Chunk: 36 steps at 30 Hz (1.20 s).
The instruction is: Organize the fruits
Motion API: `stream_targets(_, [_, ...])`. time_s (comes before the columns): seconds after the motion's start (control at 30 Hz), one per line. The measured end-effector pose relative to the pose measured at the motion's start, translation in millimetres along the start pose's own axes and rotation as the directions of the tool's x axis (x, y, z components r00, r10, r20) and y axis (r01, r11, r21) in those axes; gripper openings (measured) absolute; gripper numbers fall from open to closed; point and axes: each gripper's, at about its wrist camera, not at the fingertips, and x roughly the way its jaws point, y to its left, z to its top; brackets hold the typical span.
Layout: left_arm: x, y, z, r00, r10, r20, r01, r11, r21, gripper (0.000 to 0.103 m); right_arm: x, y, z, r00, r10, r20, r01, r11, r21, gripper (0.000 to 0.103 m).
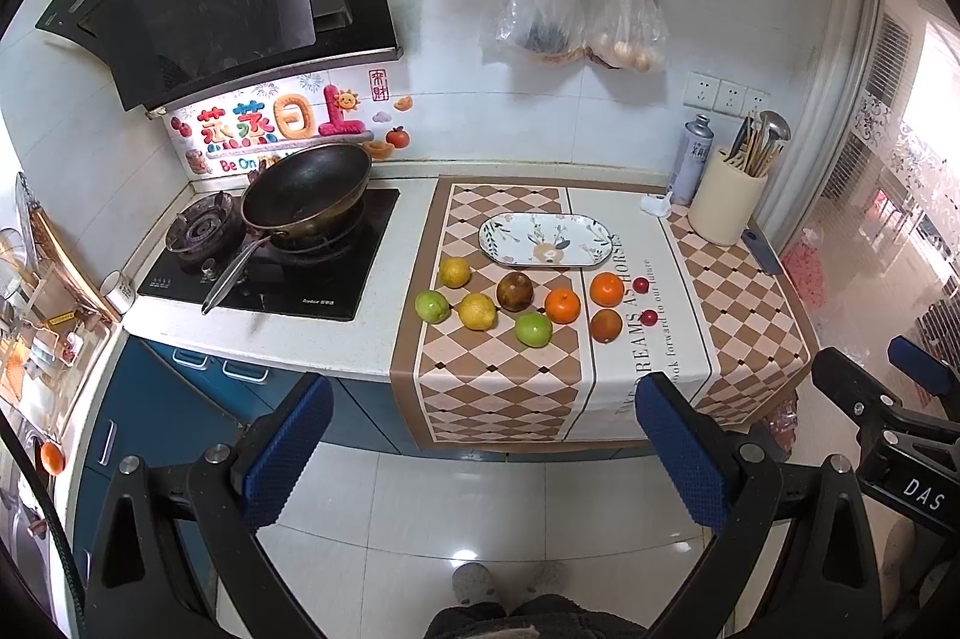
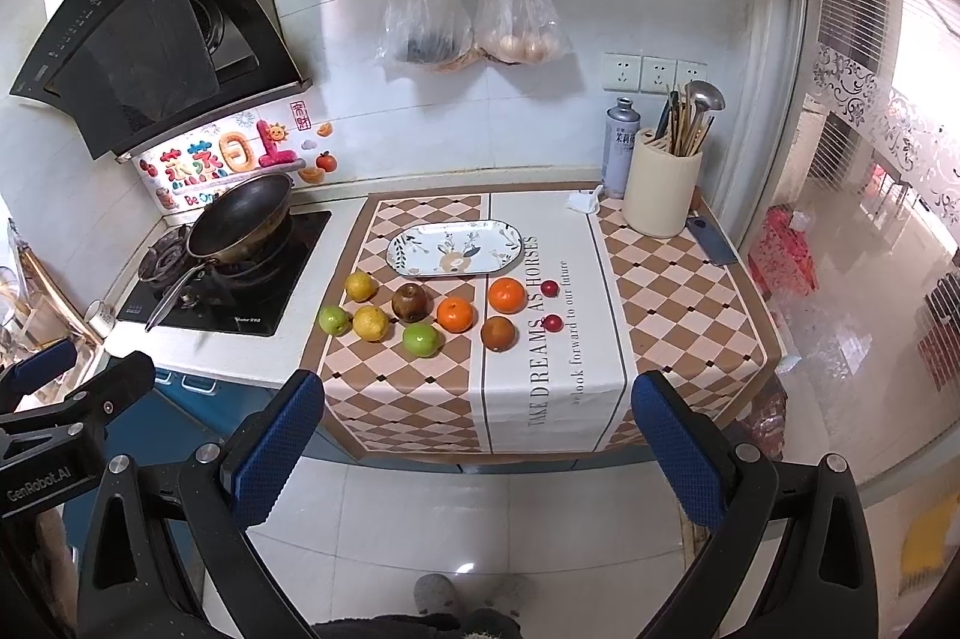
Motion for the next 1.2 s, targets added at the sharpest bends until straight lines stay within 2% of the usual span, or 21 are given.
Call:
stream_targets(0.1, [3,-1,1,1.0,0.006,0.003,-0.006,1.0,-0.001,0.103,5,-3,2,1.0,0.005,0.001,-0.005,1.0,0.014,0.103])
stream_targets(0.2, [9,-3,2,0.999,0.024,0.039,-0.023,1.0,-0.012,0.103,15,-12,8,0.999,0.025,0.027,-0.026,0.999,0.045,0.103])
stream_targets(0.33, [25,-5,5,0.993,0.084,0.089,-0.082,0.996,-0.026,0.103,39,-18,13,0.998,0.02,0.067,-0.022,0.999,0.036,0.103])
stream_targets(0.47, [53,-2,11,0.982,0.156,0.102,-0.154,0.988,-0.034,0.103,77,-17,16,0.997,0.072,0.033,-0.073,0.997,0.028,0.103])
stream_targets(0.63, [113,21,17,0.978,0.21,-0.002,-0.21,0.976,-0.056,0.103,149,-3,12,0.984,0.147,-0.1,-0.143,0.989,0.048,0.103])
stream_targets(0.8, [191,49,23,0.961,0.254,-0.109,-0.258,0.966,-0.028,0.103,230,17,3,0.965,0.147,-0.217,-0.135,0.988,0.069,0.103])
stream_targets(0.9, [251,72,31,0.951,0.243,-0.193,-0.248,0.969,-0.005,0.103,282,35,1,0.949,0.139,-0.282,-0.121,0.989,0.08,0.099])
stream_targets(0.97, [294,91,36,0.945,0.19,-0.265,-0.204,0.979,-0.028,0.103,317,44,4,0.937,0.125,-0.327,-0.102,0.991,0.087,0.095])
stream_targets(1.07, [356,121,44,0.917,0.05,-0.396,-0.106,0.987,-0.119,0.102,378,61,18,0.907,0.129,-0.4,-0.082,0.988,0.134,0.086])
stream_targets(1.1, [380,132,45,0.895,-0.014,-0.445,-0.068,0.984,-0.167,0.099,393,65,23,0.902,0.131,-0.412,-0.076,0.986,0.147,0.085])
stream_targets(1.13, [397,138,45,0.876,-0.07,-0.478,-0.034,0.978,-0.205,0.091,411,71,29,0.899,0.124,-0.421,-0.064,0.986,0.154,0.085])
stream_targets(1.17, [424,148,43,0.839,-0.147,-0.524,0.005,0.965,-0.262,0.085,427,77,34,0.896,0.11,-0.431,-0.048,0.987,0.152,0.085])
stream_targets(1.2, [441,152,42,0.812,-0.189,-0.553,0.023,0.956,-0.293,0.076,438,81,37,0.891,0.101,-0.443,-0.038,0.988,0.149,0.085])
